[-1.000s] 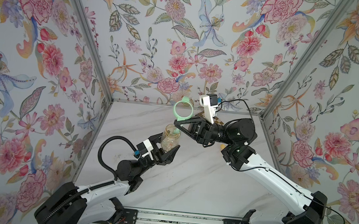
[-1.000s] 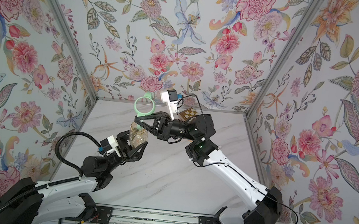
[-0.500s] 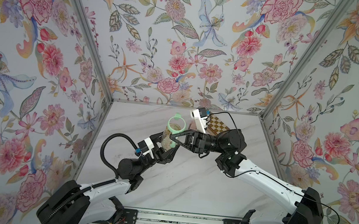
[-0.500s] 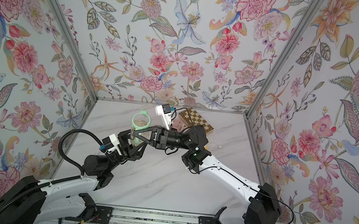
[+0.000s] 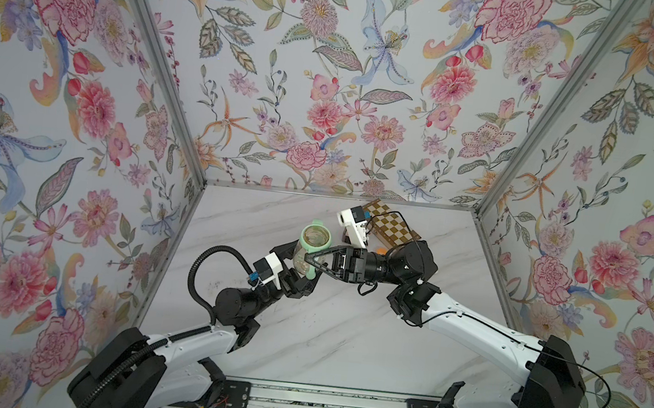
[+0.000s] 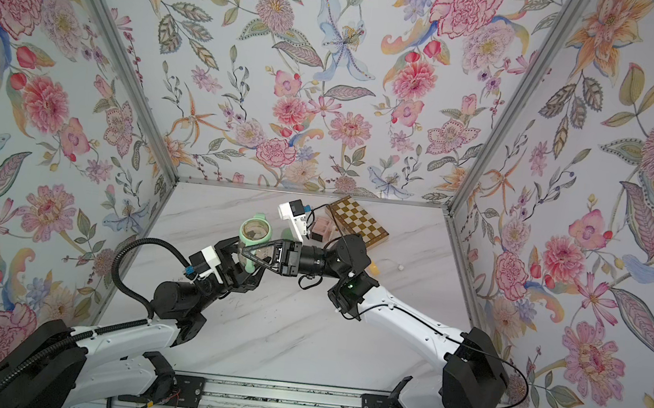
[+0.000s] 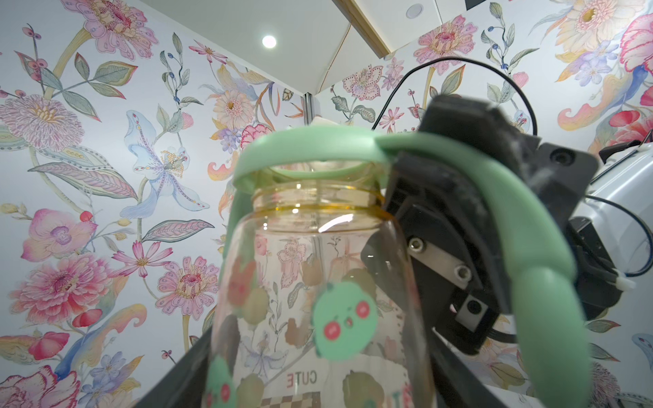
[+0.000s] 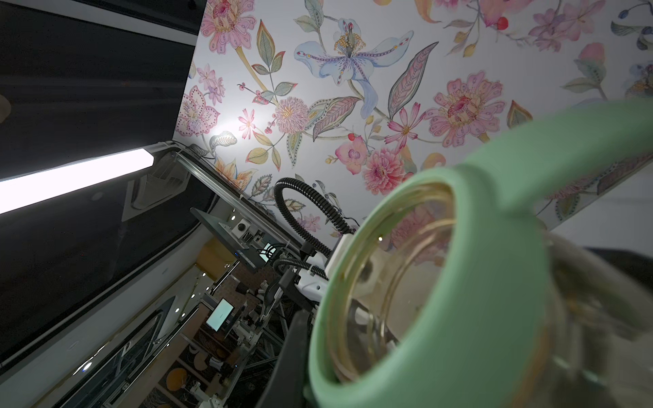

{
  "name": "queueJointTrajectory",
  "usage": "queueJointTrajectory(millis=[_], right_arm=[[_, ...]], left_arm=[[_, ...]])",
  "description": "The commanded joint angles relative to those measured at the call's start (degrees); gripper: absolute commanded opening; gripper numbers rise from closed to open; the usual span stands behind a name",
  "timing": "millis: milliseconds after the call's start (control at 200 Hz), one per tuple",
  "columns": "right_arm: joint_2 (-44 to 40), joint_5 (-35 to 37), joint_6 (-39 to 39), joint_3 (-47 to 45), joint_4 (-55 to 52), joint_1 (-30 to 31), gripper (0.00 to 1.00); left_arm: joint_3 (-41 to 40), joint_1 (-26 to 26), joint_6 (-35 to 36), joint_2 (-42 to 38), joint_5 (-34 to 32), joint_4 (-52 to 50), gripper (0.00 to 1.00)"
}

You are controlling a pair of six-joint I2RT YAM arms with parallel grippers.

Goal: Assemble the baby bottles
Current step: Put on the handle of the baby bottle.

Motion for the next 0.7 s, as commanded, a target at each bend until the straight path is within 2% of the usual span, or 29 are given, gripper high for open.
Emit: queueJointTrajectory(millis=[0, 245, 350, 460, 500, 550, 605, 696], right_arm=[[-0.62, 0.45, 0.70, -1.33, -3.62, 0.09, 0.00], [-0.44, 2.28, 1.09, -0.32, -10.14, -1.42, 0.00], [0.41, 2.70, 2.48, -0.07, -9.74, -1.77, 0.05], [0.89, 3.36, 2.70, -0.15, -9.68, -1.57, 0.32], [0.51, 3.69, 2.78, -0.25, -9.72, -1.65, 0.47], [-0.55, 3.89, 2.14, 0.00, -10.47, -1.98, 0.56], [-2.98, 4.48, 0.32, 0.10, -12.77, -2.39, 0.71], [-8.24, 6.81, -6.50, 0.44, -22.96, -2.69, 0.84]], left_arm=[[0.71, 0.14, 3.59, -1.02, 1.81, 16.58, 0.07], [0.04, 0.03, 5.84, -2.73, 1.40, 16.66, 0.05], [1.34, 0.10, 5.06, -1.82, 0.14, 16.65, 0.05], [4.05, 0.18, 3.97, 0.07, 0.29, 16.66, 0.04], [5.01, 0.19, 3.87, 0.78, 0.32, 16.66, 0.04], [5.78, 0.33, 3.79, 1.55, 0.25, 16.66, 0.04], [6.15, 0.42, 3.85, 2.15, -0.36, 16.66, 0.03], [6.93, 1.50, 3.32, 2.79, -0.60, 16.67, 0.03]])
